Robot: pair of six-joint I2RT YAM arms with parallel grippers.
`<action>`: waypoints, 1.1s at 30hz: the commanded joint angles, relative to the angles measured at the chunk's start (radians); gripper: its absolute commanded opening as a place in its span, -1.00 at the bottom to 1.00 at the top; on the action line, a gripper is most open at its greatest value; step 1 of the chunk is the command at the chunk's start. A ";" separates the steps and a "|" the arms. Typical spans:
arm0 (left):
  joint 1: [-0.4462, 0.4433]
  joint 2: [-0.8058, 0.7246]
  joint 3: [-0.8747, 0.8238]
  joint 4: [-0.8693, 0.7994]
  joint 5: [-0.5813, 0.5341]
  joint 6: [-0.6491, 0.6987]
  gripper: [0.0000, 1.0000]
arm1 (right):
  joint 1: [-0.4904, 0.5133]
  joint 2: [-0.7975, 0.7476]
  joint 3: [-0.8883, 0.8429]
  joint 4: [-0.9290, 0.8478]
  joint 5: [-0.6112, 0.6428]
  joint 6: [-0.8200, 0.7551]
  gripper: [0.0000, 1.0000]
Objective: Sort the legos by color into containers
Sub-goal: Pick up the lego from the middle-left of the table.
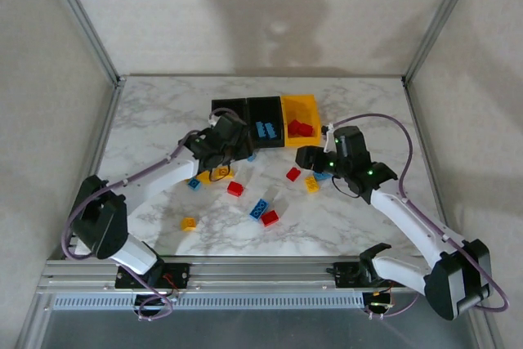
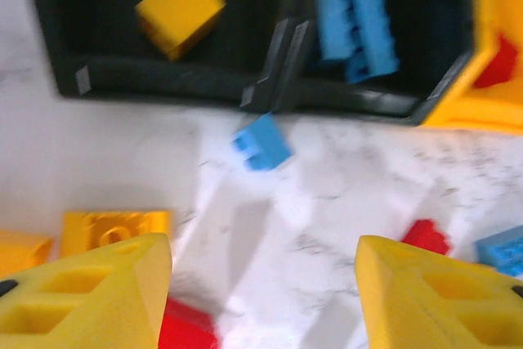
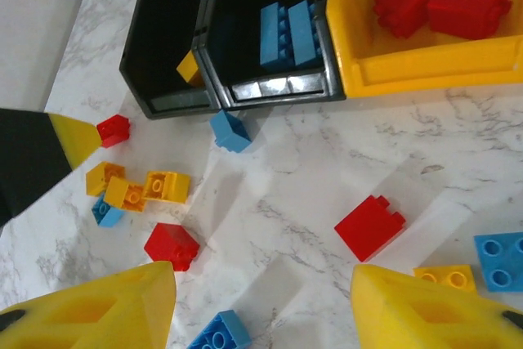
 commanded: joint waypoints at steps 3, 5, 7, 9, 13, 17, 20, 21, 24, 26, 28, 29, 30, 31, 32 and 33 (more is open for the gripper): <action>0.035 -0.054 -0.126 0.029 -0.051 -0.038 0.31 | 0.026 0.042 0.019 0.043 0.002 0.009 0.17; 0.040 -0.030 -0.146 0.045 -0.031 -0.033 0.33 | 0.028 0.052 0.022 0.045 0.006 0.009 0.16; 0.044 0.002 -0.152 0.058 -0.021 -0.024 0.35 | 0.030 0.057 0.024 0.046 0.006 0.008 0.16; 0.046 0.030 -0.151 0.060 -0.011 -0.025 0.35 | 0.031 0.057 0.024 0.041 0.013 0.008 0.16; 0.042 0.036 -0.167 0.070 -0.002 -0.096 0.37 | 0.032 0.049 0.015 0.031 0.035 0.008 0.16; 0.041 -0.012 -0.226 0.098 -0.014 -0.257 0.47 | 0.031 0.049 0.006 0.042 0.038 0.011 0.16; 0.049 -0.033 -0.242 0.081 -0.037 -0.396 0.54 | 0.031 0.059 0.011 0.048 0.034 0.011 0.16; 0.055 -0.036 -0.244 0.076 -0.035 -0.424 0.54 | 0.032 0.063 0.015 0.047 0.033 0.009 0.16; 0.072 -0.047 -0.249 0.058 -0.049 -0.505 0.55 | 0.031 0.060 0.020 0.044 0.037 0.005 0.16; 0.084 -0.048 -0.249 0.037 -0.054 -0.563 0.57 | 0.031 0.053 0.016 0.042 0.044 0.005 0.16; 0.091 -0.057 -0.262 0.024 -0.054 -0.653 0.59 | 0.031 0.048 0.010 0.041 0.049 0.006 0.16; 0.096 -0.063 -0.268 0.017 -0.054 -0.694 0.60 | 0.032 0.047 0.006 0.043 0.050 0.008 0.16; 0.101 -0.073 -0.278 0.016 -0.057 -0.737 0.63 | 0.032 0.045 0.003 0.043 0.050 0.010 0.16; 0.104 -0.085 -0.288 0.016 -0.066 -0.775 0.66 | 0.031 0.042 0.000 0.044 0.050 0.011 0.16; 0.107 -0.096 -0.293 0.016 -0.079 -0.798 0.67 | 0.031 0.038 -0.002 0.044 0.052 0.012 0.16; 0.109 -0.105 -0.293 0.005 -0.097 -0.822 0.67 | 0.032 0.036 -0.004 0.042 0.051 0.012 0.16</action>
